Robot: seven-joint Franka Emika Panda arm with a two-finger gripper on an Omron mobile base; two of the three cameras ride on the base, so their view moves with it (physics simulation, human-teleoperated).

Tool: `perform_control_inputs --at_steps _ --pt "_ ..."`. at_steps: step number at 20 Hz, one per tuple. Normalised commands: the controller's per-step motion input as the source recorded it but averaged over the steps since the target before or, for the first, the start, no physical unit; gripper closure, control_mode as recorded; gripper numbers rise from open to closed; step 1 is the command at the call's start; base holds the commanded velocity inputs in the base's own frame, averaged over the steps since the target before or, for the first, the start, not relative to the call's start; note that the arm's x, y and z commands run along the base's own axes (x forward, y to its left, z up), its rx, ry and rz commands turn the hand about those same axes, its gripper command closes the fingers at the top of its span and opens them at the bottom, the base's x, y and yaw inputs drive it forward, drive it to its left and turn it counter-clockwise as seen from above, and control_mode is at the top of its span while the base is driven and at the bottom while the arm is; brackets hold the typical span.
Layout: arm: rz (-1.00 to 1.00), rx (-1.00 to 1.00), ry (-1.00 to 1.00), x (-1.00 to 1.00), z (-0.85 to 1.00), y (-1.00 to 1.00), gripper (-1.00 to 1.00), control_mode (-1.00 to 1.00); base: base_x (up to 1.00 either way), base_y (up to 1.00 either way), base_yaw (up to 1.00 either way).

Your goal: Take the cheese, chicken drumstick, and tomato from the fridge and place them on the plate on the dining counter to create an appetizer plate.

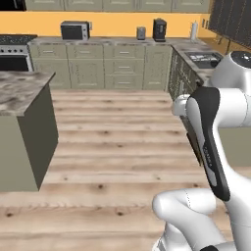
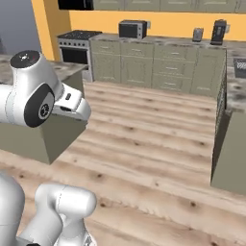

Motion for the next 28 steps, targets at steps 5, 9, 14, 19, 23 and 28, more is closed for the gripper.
perform_control_inputs --at_steps 5,9,14,19,23,28 --pt "0.00 0.00 0.00 0.00 0.00 0.00 -1.00 1.00 1.00 -0.58 0.28" --pt "0.00 0.00 0.00 0.00 0.00 0.00 -1.00 1.00 1.00 -0.73 0.22" --pt "0.00 0.00 0.00 0.00 0.00 0.00 -1.00 1.00 1.00 -0.78 0.13" --pt "0.00 0.00 0.00 0.00 0.00 0.00 -1.00 1.00 1.00 -0.67 0.10" --pt "0.00 0.00 0.00 0.00 0.00 0.00 -1.00 1.00 1.00 -0.28 0.12" --pt "0.00 0.00 0.00 0.00 0.00 0.00 -1.00 1.00 1.00 -0.14 0.17"
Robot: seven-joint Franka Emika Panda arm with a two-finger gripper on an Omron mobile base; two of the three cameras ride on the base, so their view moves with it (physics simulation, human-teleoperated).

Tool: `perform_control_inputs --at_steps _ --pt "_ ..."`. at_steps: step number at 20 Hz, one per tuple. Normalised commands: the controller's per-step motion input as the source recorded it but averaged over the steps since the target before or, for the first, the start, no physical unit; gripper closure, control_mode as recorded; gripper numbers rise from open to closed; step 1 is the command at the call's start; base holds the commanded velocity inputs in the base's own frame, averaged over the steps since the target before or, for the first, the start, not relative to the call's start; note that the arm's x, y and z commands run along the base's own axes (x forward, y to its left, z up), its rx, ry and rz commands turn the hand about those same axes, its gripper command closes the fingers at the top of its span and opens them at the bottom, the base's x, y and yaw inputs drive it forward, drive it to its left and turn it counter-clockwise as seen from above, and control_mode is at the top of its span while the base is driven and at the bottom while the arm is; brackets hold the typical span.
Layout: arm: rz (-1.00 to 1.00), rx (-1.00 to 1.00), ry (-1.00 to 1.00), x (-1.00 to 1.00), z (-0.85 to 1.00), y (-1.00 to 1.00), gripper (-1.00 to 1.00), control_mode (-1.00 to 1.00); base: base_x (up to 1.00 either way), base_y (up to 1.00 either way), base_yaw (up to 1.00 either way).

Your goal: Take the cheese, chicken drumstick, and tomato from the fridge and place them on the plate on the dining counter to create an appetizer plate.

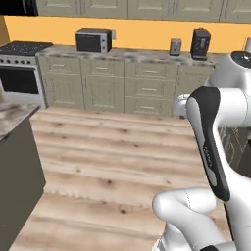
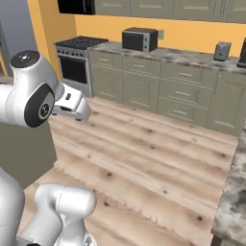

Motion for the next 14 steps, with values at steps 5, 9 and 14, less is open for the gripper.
perform_control_inputs --at_steps 5,9,14 --pt "0.00 0.00 0.00 0.00 0.00 0.00 -1.00 1.00 1.00 0.00 0.25" --pt "0.00 0.00 0.00 0.00 0.00 0.00 -1.00 1.00 1.00 0.00 0.32" --pt "0.00 0.00 0.00 0.00 0.00 0.00 -1.00 1.00 1.00 0.00 0.32"
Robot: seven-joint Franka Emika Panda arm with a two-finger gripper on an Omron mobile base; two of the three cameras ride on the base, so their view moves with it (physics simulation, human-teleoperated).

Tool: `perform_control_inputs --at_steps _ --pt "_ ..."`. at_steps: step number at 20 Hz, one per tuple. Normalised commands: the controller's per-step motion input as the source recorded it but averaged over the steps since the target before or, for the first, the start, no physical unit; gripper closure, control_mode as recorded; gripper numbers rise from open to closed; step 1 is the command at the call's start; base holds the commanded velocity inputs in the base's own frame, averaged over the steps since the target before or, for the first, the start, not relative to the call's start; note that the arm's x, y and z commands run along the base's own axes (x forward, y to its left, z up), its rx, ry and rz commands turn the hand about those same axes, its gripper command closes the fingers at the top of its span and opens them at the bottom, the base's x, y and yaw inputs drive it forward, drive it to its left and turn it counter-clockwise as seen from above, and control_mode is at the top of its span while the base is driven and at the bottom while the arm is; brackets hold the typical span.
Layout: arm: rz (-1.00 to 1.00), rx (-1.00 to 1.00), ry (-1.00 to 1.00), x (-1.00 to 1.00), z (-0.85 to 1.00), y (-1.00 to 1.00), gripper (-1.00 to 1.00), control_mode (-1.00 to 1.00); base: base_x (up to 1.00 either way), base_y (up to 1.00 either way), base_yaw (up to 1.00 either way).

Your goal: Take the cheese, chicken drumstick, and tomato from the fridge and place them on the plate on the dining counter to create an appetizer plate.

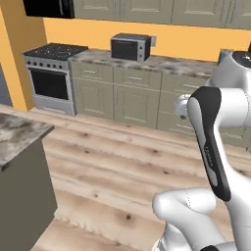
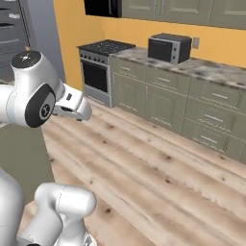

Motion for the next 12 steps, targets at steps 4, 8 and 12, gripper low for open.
perform_control_inputs --at_steps 4,8,12 --pt "0.00 0.00 0.00 0.00 0.00 0.00 -1.00 1.00 1.00 -0.12 0.21" --pt "0.00 0.00 0.00 0.00 0.00 0.00 -1.00 1.00 1.00 -0.16 0.21" --pt "0.00 0.00 0.00 0.00 0.00 0.00 -1.00 1.00 1.00 -0.02 0.25"
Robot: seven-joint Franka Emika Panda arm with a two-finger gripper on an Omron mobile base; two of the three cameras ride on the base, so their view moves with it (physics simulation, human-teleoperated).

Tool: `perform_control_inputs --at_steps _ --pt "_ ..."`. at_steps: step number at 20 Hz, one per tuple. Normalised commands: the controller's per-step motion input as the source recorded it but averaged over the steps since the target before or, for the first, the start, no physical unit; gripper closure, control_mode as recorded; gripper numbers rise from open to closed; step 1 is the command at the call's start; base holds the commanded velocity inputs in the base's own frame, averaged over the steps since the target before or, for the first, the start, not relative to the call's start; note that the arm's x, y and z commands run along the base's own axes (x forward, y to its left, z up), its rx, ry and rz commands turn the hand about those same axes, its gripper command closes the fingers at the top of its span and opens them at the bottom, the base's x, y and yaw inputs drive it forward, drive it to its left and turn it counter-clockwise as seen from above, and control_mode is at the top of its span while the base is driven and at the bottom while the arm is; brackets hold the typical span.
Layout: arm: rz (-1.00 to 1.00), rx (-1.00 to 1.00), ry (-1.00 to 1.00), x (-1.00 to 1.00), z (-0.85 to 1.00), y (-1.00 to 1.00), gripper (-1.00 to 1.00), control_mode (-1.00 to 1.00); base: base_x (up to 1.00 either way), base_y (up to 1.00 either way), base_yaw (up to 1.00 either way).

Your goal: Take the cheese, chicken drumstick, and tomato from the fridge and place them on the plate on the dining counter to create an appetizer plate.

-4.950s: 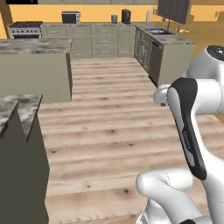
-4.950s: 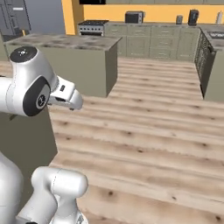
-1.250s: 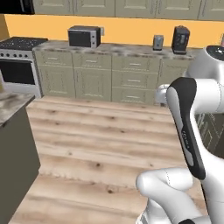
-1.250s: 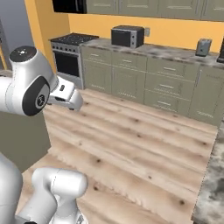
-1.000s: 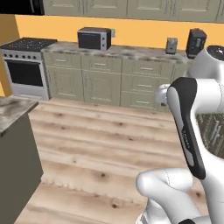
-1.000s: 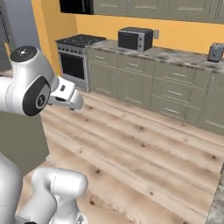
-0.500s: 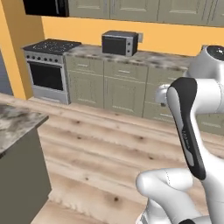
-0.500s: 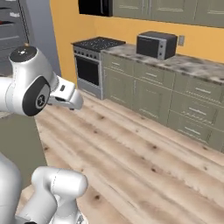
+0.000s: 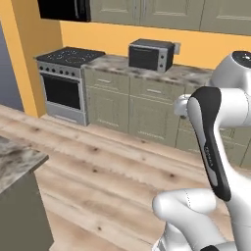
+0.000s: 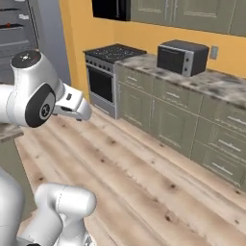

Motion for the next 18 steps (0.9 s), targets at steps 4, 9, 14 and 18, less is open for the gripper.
perform_control_inputs --at_steps 4,9,14,18 --pt "0.00 0.00 0.00 0.00 0.00 0.00 -1.00 1.00 1.00 0.00 0.37" --pt "0.00 0.00 0.00 0.00 0.00 0.00 -1.00 1.00 1.00 0.00 0.47" --pt "0.00 0.00 0.00 0.00 0.00 0.00 -1.00 1.00 1.00 -0.07 0.62" --pt "0.00 0.00 0.00 0.00 0.00 0.00 -1.00 1.00 1.00 -0.39 0.57"
